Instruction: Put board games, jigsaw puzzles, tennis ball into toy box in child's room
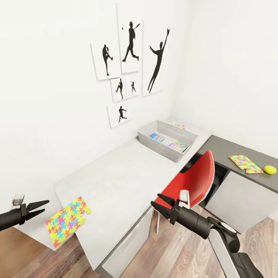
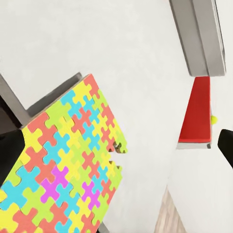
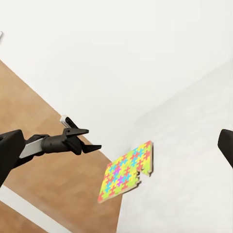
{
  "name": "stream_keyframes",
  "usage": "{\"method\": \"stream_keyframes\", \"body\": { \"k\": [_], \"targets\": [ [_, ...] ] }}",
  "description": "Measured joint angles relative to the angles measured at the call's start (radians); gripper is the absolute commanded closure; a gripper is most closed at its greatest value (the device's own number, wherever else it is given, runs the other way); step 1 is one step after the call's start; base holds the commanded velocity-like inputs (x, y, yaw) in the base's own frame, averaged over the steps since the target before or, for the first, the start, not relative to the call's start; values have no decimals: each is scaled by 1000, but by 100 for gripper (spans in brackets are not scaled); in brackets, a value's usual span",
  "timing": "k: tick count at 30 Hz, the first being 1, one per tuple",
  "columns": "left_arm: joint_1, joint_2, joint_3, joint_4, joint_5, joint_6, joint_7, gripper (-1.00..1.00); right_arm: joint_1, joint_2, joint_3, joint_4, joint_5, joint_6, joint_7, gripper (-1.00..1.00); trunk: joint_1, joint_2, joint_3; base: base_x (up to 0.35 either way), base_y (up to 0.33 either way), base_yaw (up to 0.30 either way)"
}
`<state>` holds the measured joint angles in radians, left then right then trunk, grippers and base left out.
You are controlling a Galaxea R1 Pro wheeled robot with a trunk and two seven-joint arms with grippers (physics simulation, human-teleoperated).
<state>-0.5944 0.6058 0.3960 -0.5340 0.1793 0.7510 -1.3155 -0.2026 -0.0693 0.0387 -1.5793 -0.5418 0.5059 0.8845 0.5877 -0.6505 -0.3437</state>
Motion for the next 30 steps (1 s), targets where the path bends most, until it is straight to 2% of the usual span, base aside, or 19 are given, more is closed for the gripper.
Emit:
{"method": "stream_keyframes", "body": {
  "k": [8,17,22,24,30],
  "targets": [
    [0,3,0,21,1,21,-2,-100,1,-1,-3,-2,-4,4,13,-100,31,-56,-25,0,0,0],
    [0,8,0,26,2,64,-7,-100,1,0,-13,-3,-8,-2,128,-100,65,-119,-53,0,0,0],
    [0,13,12,48,2,87,-19,-100,1,-2,-61,-2,-11,-1,151,-100,84,-154,-69,0,0,0],
    [0,15,19,52,2,94,-26,-100,1,-1,-80,-2,-12,0,155,-100,85,-155,-69,0,0,0],
    [1,36,36,58,-1,102,-37,-100,1,1,-102,0,-11,-2,157,-100,85,-155,-69,0,0,0]
  ]
}}
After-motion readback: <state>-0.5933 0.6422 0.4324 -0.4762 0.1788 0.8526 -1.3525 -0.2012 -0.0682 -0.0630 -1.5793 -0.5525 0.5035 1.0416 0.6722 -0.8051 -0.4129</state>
